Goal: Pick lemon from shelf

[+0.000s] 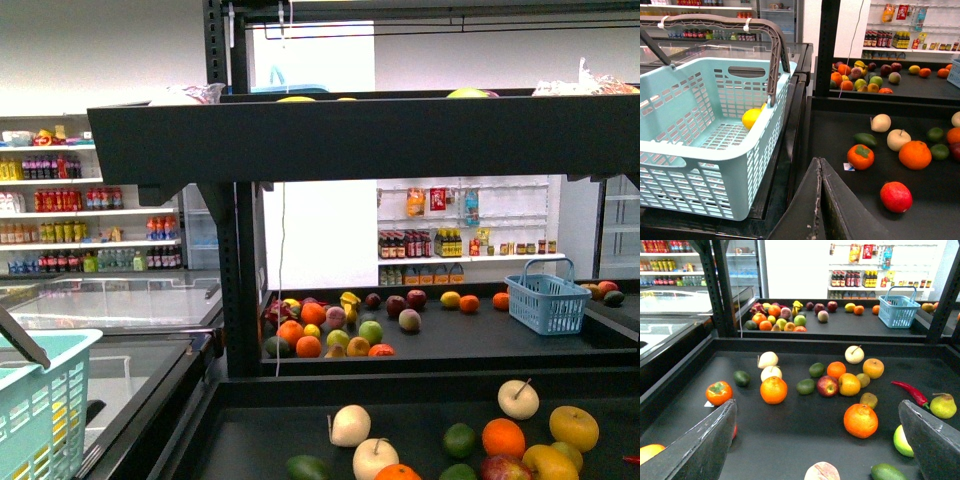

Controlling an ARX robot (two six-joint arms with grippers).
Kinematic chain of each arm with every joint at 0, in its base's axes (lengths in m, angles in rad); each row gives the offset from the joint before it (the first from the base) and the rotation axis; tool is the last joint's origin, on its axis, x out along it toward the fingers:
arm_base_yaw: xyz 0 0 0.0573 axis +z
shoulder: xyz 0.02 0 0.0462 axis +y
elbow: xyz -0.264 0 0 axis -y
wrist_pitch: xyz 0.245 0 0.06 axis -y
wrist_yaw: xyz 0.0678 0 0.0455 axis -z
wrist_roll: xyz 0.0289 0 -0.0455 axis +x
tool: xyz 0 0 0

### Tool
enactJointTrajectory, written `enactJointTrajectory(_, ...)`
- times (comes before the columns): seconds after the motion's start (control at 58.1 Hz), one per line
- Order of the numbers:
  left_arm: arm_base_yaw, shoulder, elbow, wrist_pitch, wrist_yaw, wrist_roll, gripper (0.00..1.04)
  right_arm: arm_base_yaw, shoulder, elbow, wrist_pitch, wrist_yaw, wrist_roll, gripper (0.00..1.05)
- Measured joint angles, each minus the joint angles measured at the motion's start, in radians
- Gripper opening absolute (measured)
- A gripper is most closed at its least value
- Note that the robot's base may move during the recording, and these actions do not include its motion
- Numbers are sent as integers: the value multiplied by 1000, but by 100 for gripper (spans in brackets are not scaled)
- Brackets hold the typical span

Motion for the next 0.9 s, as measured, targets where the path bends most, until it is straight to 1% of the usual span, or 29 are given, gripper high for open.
enactJointTrajectory(0.189,0,-3,0,-1,0,0,3,0,0,0,0,1,0,97)
enactJointTrajectory(0.207,0,-3,0,-1,0,-1,4,0,0,0,0,1,0,97)
enactJointTrajectory(0.241,0,-3,0,-1,0,0,13,0,0,0,0,1,0,97)
enactJointTrajectory(0.344,0,-3,0,-1,0,0,35,0,0,0,0,1,0,97)
enactJointTrajectory(0.362,0,-3,0,-1,0,0,36,0,0,0,0,1,0,97)
enactJointTrajectory(0.534,0,-3,0,-1,0,0,70,0,0,0,0,1,0,97)
enactJointTrajectory(0.603,0,-3,0,-1,0,0,90,0,0,0,0,1,0,97)
enactJointTrajectory(0.637,0,-3,0,-1,0,0,96,0,0,0,0,1,0,97)
enactJointTrajectory(0.672,0,-3,0,-1,0,2,98,0,0,0,0,1,0,97)
enactJointTrajectory(0.723,0,-3,0,-1,0,2,96,0,0,0,0,1,0,97)
enactJointTrajectory(0.895,0,-3,0,-1,0,2,97,0,0,0,0,1,0,97)
